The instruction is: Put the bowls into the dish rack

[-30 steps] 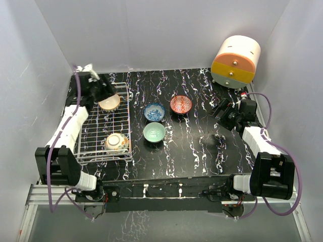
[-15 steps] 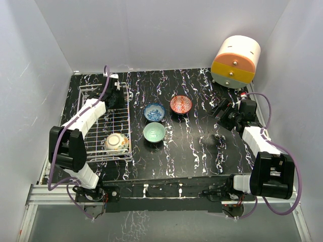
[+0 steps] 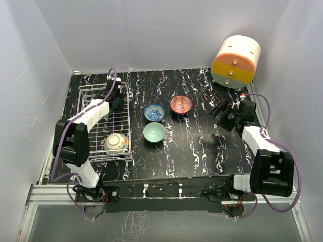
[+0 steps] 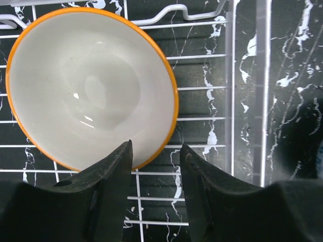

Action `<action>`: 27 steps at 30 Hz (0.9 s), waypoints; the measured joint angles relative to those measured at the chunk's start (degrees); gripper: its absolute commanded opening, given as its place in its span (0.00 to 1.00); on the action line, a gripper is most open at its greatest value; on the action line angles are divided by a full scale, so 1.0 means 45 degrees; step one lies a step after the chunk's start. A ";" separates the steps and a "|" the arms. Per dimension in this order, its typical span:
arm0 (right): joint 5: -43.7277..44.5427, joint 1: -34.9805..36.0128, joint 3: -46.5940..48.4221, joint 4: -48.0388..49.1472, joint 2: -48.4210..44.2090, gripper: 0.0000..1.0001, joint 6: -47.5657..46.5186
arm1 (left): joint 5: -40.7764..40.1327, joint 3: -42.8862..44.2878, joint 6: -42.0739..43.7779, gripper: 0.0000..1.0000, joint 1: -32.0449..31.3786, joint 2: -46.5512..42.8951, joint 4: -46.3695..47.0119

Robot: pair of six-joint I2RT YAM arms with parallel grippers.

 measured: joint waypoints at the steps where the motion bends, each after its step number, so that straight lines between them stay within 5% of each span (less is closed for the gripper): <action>1: 0.0000 0.0000 0.0000 0.0005 0.0005 0.98 -0.0005 | -0.0049 -0.0049 0.0039 0.41 0.0000 0.0068 0.0073; 12: -0.0049 0.0000 -0.0233 0.0277 0.0146 0.98 0.0000 | -0.1141 -0.0321 0.0330 0.42 0.0005 0.0495 0.0879; 18: -0.0049 0.0000 -0.0233 0.0296 0.0146 0.98 0.0000 | -0.1681 -0.0811 0.0578 0.02 -0.0146 0.0505 0.1739; 27: -0.0049 0.0000 -0.0233 0.0296 0.0146 0.98 0.0000 | -0.2419 -0.0860 0.0743 0.00 -0.0369 0.0534 0.2055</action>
